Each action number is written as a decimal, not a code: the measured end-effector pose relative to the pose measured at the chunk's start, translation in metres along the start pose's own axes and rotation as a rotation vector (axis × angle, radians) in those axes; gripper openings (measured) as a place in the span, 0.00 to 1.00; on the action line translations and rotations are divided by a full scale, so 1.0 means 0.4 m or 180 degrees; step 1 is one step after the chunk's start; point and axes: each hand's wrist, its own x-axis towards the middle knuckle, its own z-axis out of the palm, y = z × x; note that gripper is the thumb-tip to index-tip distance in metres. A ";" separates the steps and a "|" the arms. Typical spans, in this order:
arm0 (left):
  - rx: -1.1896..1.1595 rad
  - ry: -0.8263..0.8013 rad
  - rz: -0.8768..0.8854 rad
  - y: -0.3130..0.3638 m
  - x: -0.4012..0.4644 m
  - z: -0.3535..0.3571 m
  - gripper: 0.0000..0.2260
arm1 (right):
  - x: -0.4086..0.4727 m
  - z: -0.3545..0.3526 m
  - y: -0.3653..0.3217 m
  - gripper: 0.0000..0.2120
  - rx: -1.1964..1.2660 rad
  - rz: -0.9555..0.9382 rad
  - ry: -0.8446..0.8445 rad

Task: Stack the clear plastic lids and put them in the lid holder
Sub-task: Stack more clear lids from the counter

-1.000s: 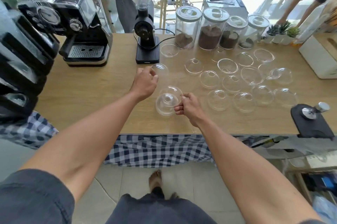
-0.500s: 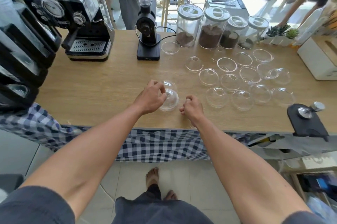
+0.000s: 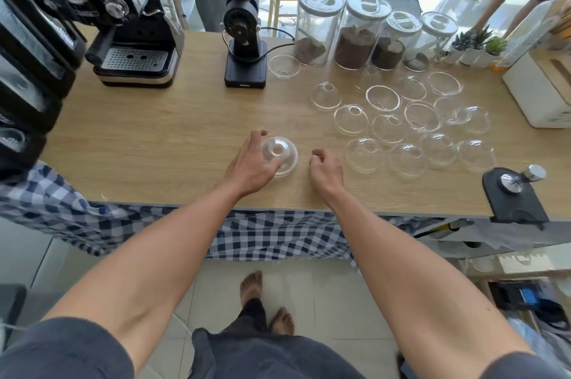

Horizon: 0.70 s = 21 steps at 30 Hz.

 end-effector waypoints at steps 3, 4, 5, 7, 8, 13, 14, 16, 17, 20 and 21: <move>-0.0537 0.0111 -0.0553 -0.013 -0.005 0.008 0.32 | 0.001 0.011 -0.023 0.20 0.0067 -0.0291 -0.0244; -0.0654 0.0110 -0.0687 -0.018 -0.005 0.011 0.33 | 0.004 0.017 -0.029 0.20 0.0100 -0.0330 -0.0315; -0.0719 0.0084 -0.0765 -0.023 -0.005 0.015 0.34 | 0.006 0.022 -0.035 0.20 0.0129 -0.0339 -0.0383; -0.0754 0.0014 -0.0789 -0.025 -0.008 0.019 0.30 | 0.010 0.033 -0.041 0.19 0.0200 -0.0312 -0.0478; -0.0765 0.0016 -0.0722 -0.026 -0.009 0.022 0.26 | 0.014 0.038 -0.042 0.18 0.0226 -0.0308 -0.0498; -0.0866 0.0270 -0.0625 -0.028 0.008 0.033 0.18 | 0.045 0.063 -0.044 0.15 0.0286 -0.0070 -0.0316; -0.0889 0.0302 -0.0672 -0.031 0.015 0.035 0.18 | 0.053 0.067 -0.042 0.15 0.0289 -0.0004 -0.0287; -0.0935 0.0324 -0.0772 -0.037 0.029 0.041 0.18 | 0.067 0.071 -0.045 0.13 0.0270 0.0080 -0.0198; -0.0947 0.0333 -0.0834 -0.042 0.037 0.044 0.18 | 0.074 0.072 -0.046 0.12 0.0242 0.0111 -0.0143; -0.1032 0.0397 -0.1029 -0.045 0.055 0.049 0.19 | 0.089 0.078 -0.052 0.10 0.0178 0.0258 -0.0034; -0.1072 0.0434 -0.1098 -0.041 0.060 0.048 0.18 | 0.093 0.080 -0.055 0.10 0.0146 0.0306 -0.0005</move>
